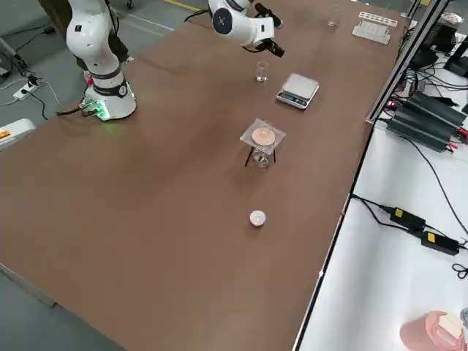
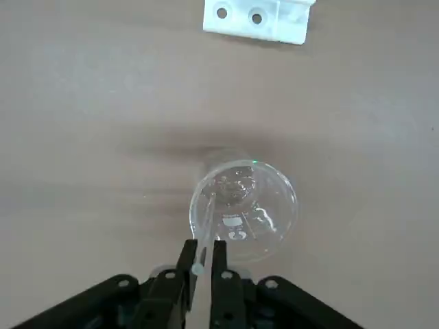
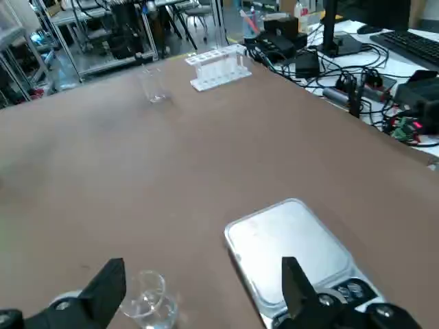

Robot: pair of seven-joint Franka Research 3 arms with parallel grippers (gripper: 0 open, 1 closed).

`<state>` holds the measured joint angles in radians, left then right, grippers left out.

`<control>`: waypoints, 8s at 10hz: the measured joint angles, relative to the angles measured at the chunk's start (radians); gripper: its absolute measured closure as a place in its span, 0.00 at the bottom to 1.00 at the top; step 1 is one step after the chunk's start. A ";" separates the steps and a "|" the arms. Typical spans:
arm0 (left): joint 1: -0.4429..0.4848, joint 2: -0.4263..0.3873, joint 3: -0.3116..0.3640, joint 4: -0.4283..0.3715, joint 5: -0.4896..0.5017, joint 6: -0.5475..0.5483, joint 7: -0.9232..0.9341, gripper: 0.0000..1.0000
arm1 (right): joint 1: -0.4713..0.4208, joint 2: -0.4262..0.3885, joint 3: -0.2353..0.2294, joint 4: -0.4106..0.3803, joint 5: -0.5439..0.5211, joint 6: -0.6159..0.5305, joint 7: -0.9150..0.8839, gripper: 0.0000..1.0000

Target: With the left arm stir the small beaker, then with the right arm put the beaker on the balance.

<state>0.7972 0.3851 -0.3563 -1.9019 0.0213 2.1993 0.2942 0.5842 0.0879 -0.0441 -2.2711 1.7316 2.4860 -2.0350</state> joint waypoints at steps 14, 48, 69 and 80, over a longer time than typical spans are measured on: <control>0.002 -0.085 -0.020 0.034 0.059 -0.055 0.010 0.72 | -0.059 0.142 -0.010 -0.136 0.259 -0.295 -0.496 0.00; -0.744 -0.341 0.218 0.425 -0.024 -0.654 -0.422 0.00 | 0.068 0.546 0.062 0.121 0.567 -0.371 -0.700 0.01; -0.740 -0.341 0.223 0.425 -0.024 -0.646 -0.423 0.00 | 0.024 0.497 0.055 0.284 0.624 -0.374 -0.555 0.42; -0.740 -0.341 0.223 0.425 -0.024 -0.640 -0.423 0.00 | -0.006 0.628 0.023 0.459 0.627 -0.253 -0.497 0.42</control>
<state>0.0572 0.0445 -0.1330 -1.4764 -0.0029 1.5595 -0.1285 0.5786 0.7159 -0.0215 -1.8124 2.3585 2.2326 -2.5320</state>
